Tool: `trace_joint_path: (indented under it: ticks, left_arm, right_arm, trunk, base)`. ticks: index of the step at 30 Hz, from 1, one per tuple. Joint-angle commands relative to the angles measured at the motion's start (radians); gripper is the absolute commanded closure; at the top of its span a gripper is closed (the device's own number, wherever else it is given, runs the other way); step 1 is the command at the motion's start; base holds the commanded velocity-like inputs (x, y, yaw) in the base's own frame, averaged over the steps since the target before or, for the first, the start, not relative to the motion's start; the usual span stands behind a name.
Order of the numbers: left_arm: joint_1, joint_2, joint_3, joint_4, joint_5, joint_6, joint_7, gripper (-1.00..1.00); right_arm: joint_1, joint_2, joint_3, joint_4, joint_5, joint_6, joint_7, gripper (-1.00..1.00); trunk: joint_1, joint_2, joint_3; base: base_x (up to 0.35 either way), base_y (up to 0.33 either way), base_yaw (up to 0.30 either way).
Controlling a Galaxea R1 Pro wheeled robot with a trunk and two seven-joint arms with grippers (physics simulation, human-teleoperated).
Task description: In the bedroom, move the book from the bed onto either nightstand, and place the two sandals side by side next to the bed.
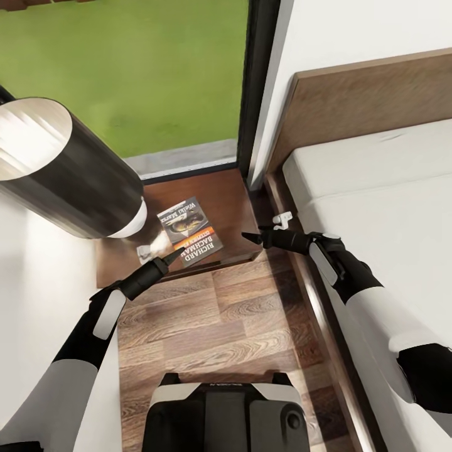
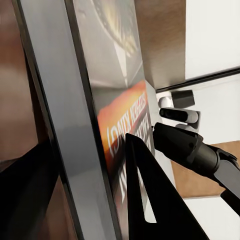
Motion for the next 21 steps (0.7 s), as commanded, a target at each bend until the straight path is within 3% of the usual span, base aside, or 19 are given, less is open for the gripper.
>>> trace_joint_path:
  ticks: [1,8,11,14,18,21]
  left_arm:
    - [0.0,0.0,0.0,0.0,0.008,0.009,-0.001,1.0]
    - [0.0,-0.001,0.0,0.001,0.008,0.009,-0.001,1.0]
    - [0.0,-0.001,0.0,0.001,0.008,0.008,-0.001,1.0]
    - [0.0,-0.001,0.0,0.001,0.008,0.008,-0.001,1.0]
    - [0.0,-0.004,0.0,0.001,0.007,0.007,-0.001,1.0]
    - [0.0,-0.001,0.0,0.001,0.01,-0.036,-0.002,1.0]
  right_arm:
    - [0.0,-0.001,0.003,-0.001,-0.011,0.009,-0.001,-1.0]
    - [0.012,-0.001,0.003,-0.017,-0.009,-0.011,0.011,-1.0]
    - [0.013,-0.001,0.003,-0.083,-0.009,-0.014,0.015,-1.0]
    - [0.013,0.001,0.007,-0.214,-0.01,0.013,0.01,-1.0]
    - [0.014,0.002,0.017,-0.252,-0.012,0.06,0.006,-1.0]
    - [0.014,0.003,0.018,-0.272,-0.011,0.099,0.006,-1.0]
  trunk:
    - [0.004,-0.008,-0.004]
    - [0.031,-0.057,-0.026]
    - [0.042,-0.078,-0.035]
    - [0.054,-0.099,-0.044]
    - [0.069,-0.127,-0.057]
    - [0.081,-0.148,-0.066]
  base:
    - [0.0,0.0,0.0]
    - [0.0,0.0,0.0]
    - [0.0,0.0,0.0]
    - [0.0,0.0,0.0]
    - [0.0,0.0,0.0]
    - [0.0,0.0,0.0]
